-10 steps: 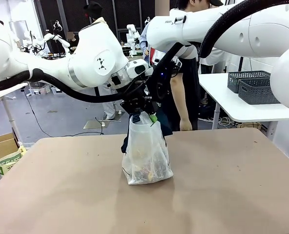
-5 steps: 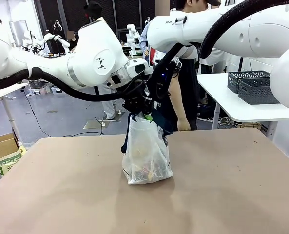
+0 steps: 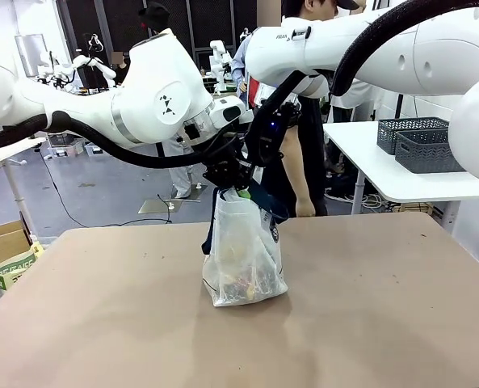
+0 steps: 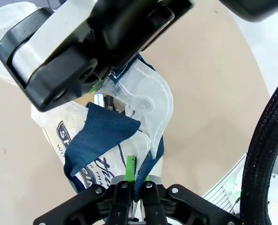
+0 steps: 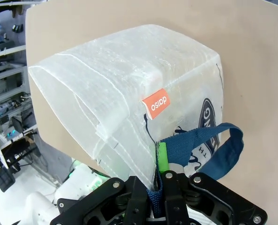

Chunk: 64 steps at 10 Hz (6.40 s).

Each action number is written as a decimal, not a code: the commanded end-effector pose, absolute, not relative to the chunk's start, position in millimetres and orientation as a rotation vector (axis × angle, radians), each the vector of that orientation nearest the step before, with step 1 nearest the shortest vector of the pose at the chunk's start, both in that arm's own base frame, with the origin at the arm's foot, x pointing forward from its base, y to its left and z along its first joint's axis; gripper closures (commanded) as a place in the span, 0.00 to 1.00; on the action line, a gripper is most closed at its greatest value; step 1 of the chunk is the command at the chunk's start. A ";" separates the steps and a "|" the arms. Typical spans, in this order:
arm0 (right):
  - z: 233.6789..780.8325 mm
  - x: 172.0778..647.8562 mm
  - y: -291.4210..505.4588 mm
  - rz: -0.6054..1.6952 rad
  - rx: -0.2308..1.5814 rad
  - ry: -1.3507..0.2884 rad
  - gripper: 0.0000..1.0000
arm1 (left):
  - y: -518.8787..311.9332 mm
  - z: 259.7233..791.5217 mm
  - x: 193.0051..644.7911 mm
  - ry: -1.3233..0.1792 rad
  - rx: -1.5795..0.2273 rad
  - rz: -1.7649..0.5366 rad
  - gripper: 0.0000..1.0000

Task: Transfer purchased items from the store into the shopping bag.
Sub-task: Move the Reusable shopping bag to the right side of the table.

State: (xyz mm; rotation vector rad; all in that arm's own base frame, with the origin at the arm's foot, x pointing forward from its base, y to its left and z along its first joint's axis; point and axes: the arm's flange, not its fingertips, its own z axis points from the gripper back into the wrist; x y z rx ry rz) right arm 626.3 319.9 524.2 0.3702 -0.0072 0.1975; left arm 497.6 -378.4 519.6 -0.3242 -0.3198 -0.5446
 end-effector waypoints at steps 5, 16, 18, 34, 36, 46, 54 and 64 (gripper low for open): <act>535.5 626.2 309.5 0.332 0.419 -0.028 0.81 | -378.4 519.7 497.5 -0.320 -0.324 -0.545 1.00; 567.9 555.0 176.8 0.658 0.425 -0.155 0.00 | -378.4 519.7 497.5 -0.320 -0.324 -0.545 1.00; 575.3 527.0 146.0 0.867 0.339 -0.210 0.00 | -378.4 519.7 497.5 -0.320 -0.324 -0.545 1.00; 593.7 510.7 87.1 1.080 0.218 -0.422 0.00 | -378.4 519.7 497.5 -0.320 -0.324 -0.545 1.00; 603.7 510.0 89.4 1.130 0.295 -0.564 0.00 | -378.4 519.7 497.5 -0.320 -0.324 -0.545 1.00; 610.4 514.6 90.6 1.097 0.317 -0.604 0.00 | -371.0 562.5 504.3 -0.216 -0.183 -0.400 1.00; 610.4 514.6 90.6 1.097 0.317 -0.604 0.00 | -246.5 626.7 496.0 -0.186 0.068 -0.436 1.00; 610.4 514.6 90.6 1.097 0.317 -0.604 0.00 | -135.9 632.9 494.7 -0.195 0.195 -0.496 1.00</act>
